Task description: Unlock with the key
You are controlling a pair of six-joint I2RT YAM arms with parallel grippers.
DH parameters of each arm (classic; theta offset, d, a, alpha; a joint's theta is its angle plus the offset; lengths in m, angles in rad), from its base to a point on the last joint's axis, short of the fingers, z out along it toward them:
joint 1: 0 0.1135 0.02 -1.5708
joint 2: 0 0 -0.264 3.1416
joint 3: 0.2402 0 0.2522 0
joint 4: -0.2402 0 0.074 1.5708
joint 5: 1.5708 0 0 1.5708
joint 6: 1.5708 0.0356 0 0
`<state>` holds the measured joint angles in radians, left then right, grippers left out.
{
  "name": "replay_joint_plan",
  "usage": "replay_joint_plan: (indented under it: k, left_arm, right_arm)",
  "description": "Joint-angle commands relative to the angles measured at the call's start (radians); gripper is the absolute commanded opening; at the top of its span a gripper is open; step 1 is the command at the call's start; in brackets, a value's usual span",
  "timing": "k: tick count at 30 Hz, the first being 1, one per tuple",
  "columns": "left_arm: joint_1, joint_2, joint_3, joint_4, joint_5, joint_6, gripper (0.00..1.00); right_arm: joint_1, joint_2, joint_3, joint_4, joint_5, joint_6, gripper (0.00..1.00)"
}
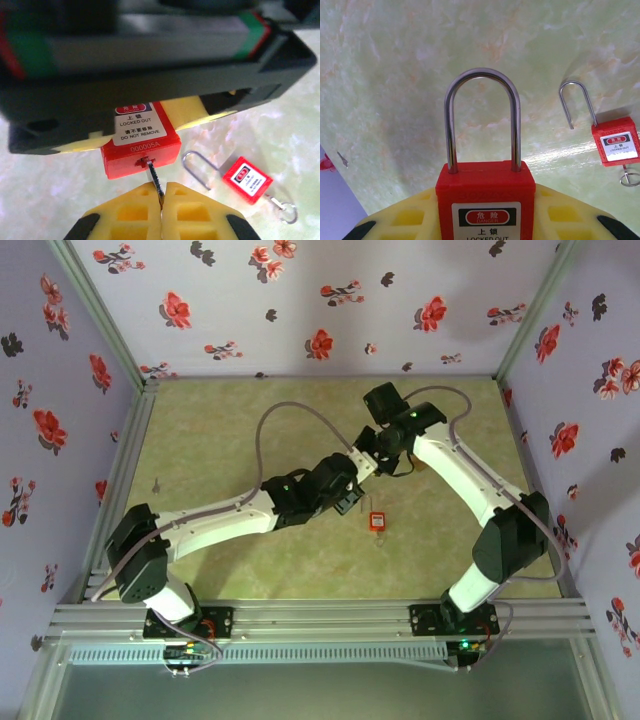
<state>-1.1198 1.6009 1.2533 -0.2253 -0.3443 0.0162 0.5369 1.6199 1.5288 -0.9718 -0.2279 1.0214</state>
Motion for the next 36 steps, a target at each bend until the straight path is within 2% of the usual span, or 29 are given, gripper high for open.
replay_joint_plan:
  k: [1,6,10,11,14,17,22,26,30,32,36]
  left_arm:
    - [-0.044,0.027,0.060,0.044,-0.019,0.145,0.00]
    - [-0.073,0.043,0.070,0.033,-0.053,0.238,0.00]
    - [-0.077,0.037,0.057,0.052,-0.065,0.253,0.00]
    - [-0.074,0.035,0.058,0.049,-0.062,0.239,0.04]
    - [-0.053,0.001,0.057,0.022,-0.050,0.147,0.32]
    - [-0.031,-0.075,0.009,0.014,-0.021,0.054,0.56]
    - [-0.007,-0.242,-0.093,-0.011,0.045,-0.150,0.70]
    - [0.004,-0.410,-0.186,-0.037,0.062,-0.341,0.73]
    - [0.121,-0.568,-0.284,-0.035,0.115,-0.567,0.78]
    - [0.243,-0.620,-0.330,-0.020,0.200,-0.679,0.78]
    - [0.416,-0.606,-0.354,0.057,0.352,-0.826,0.80]
  right_arm:
    - [0.011,0.014,0.018,0.037,-0.103,-0.001,0.00]
    - [0.005,0.019,0.014,0.031,-0.108,-0.011,0.00]
    - [0.000,0.021,0.016,0.028,-0.111,-0.020,0.00]
    - [-0.001,0.023,0.019,0.025,-0.111,-0.022,0.00]
    - [-0.003,0.029,0.038,-0.007,-0.094,-0.050,0.00]
    - [-0.010,0.031,0.047,-0.036,-0.081,-0.074,0.00]
    - [-0.018,0.042,0.070,-0.077,-0.051,-0.112,0.00]
    - [-0.022,0.052,0.096,-0.109,-0.029,-0.146,0.00]
    - [-0.021,0.053,0.115,-0.127,-0.012,-0.186,0.00]
    - [-0.016,0.047,0.126,-0.132,0.000,-0.221,0.00]
    - [0.007,0.035,0.149,-0.147,0.012,-0.304,0.00]
